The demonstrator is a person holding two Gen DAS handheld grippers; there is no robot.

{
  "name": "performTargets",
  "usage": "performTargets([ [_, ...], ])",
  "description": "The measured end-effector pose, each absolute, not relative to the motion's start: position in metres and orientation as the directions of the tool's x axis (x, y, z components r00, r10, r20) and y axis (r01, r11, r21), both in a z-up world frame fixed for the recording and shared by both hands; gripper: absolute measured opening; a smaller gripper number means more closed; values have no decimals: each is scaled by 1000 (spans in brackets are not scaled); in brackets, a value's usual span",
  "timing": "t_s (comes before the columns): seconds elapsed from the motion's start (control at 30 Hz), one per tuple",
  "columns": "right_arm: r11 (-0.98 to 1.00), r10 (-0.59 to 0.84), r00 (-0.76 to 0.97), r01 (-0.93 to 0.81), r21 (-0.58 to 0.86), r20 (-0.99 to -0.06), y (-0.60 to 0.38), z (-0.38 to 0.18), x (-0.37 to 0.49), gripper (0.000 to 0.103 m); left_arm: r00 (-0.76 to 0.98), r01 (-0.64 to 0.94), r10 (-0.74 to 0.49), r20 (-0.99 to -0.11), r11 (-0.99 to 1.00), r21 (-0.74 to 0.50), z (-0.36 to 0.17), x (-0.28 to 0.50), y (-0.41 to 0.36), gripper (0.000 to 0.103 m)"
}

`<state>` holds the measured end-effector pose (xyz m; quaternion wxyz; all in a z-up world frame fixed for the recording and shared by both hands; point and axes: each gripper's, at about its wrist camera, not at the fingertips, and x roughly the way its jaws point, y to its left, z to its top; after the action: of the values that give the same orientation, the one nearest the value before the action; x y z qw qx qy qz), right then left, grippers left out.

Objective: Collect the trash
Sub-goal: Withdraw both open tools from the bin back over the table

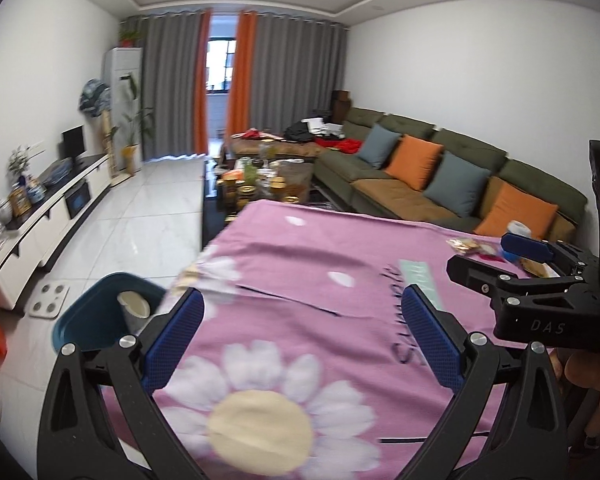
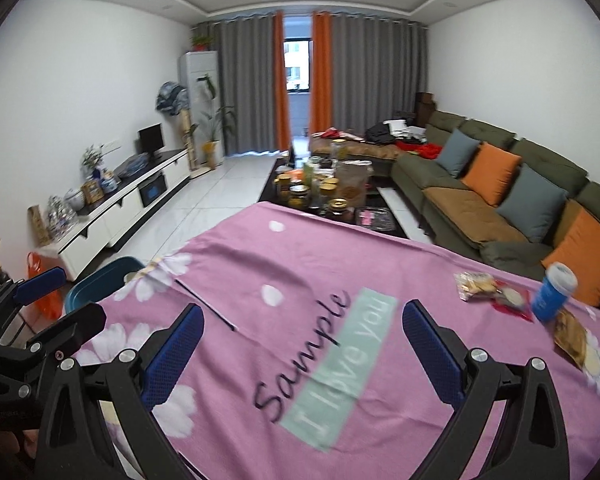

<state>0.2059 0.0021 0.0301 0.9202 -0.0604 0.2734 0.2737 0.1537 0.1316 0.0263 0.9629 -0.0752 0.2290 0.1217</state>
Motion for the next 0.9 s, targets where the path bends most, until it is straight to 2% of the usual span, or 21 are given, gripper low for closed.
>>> performTargets([
  [0.47, 940, 312, 830, -340, 25, -462, -84, 20, 160, 96, 920, -90, 61, -386, 994, -58, 31, 147, 60, 97],
  [0.9, 974, 218, 897, -225, 30, -384, -115, 16, 111, 96, 957, -42, 33, -287, 999, -25, 40, 109, 29, 97],
])
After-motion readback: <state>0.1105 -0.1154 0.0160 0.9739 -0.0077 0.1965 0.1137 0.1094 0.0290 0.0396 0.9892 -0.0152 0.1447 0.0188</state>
